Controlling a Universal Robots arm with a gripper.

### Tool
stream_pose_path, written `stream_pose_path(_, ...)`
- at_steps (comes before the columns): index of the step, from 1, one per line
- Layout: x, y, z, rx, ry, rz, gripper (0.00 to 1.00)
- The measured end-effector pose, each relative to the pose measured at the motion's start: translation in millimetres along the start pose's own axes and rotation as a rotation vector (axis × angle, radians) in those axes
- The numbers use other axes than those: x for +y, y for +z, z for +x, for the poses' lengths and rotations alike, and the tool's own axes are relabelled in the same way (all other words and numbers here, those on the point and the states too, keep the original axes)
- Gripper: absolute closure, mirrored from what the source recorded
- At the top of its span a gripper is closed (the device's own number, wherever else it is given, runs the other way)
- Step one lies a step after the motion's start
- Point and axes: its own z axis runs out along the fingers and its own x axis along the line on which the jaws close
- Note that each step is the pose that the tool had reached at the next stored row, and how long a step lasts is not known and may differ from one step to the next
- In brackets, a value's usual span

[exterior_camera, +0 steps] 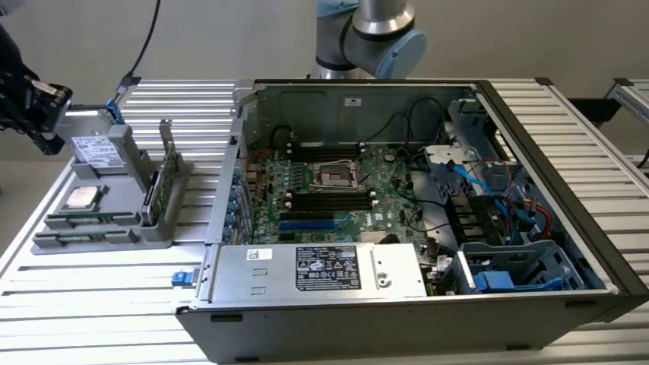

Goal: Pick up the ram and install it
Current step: 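Reach for the ram, then pick up the ram and move it above insertion slot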

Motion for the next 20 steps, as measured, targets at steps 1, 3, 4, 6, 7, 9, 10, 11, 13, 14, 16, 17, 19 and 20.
stream_pose_path(1,0.3,0.0,0.0,0.0026,-0.001,0.0022,0.90)
stream_pose_path(3,2.6,0.5,0.0,0.0041,-0.003,0.0108,0.90)
stream_pose_path(4,4.1,0.7,0.1,0.0045,-0.004,0.0161,0.90)
stream_pose_path(6,7.9,1.2,0.2,0.0042,-0.005,0.0277,0.90)
stream_pose_path(7,10.3,1.4,0.4,0.0042,-0.005,0.0345,0.90)
stream_pose_path(9,13.9,1.9,0.6,0.0037,-0.005,0.0466,0.90)
stream_pose_path(10,14.4,2.0,0.7,0.0036,-0.005,0.0495,0.90)
stream_pose_path(11,14.4,2.1,0.8,0.0035,-0.005,0.0498,0.90)
stream_pose_path(13,14.4,2.0,0.8,0.0036,-0.006,0.0499,0.90)
stream_pose_path(14,14.5,2.0,0.8,0.0036,-0.006,0.0499,0.90)
stream_pose_path(16,14.5,2.1,0.8,0.0036,-0.006,0.0499,0.90)
stream_pose_path(17,14.4,2.0,0.8,0.0036,-0.006,0.0499,0.90)
stream_pose_path(19,14.5,2.1,0.8,0.0040,-0.006,0.0502,0.90)
stream_pose_path(20,14.5,2.1,0.8,0.0041,-0.006,0.0502,0.90)
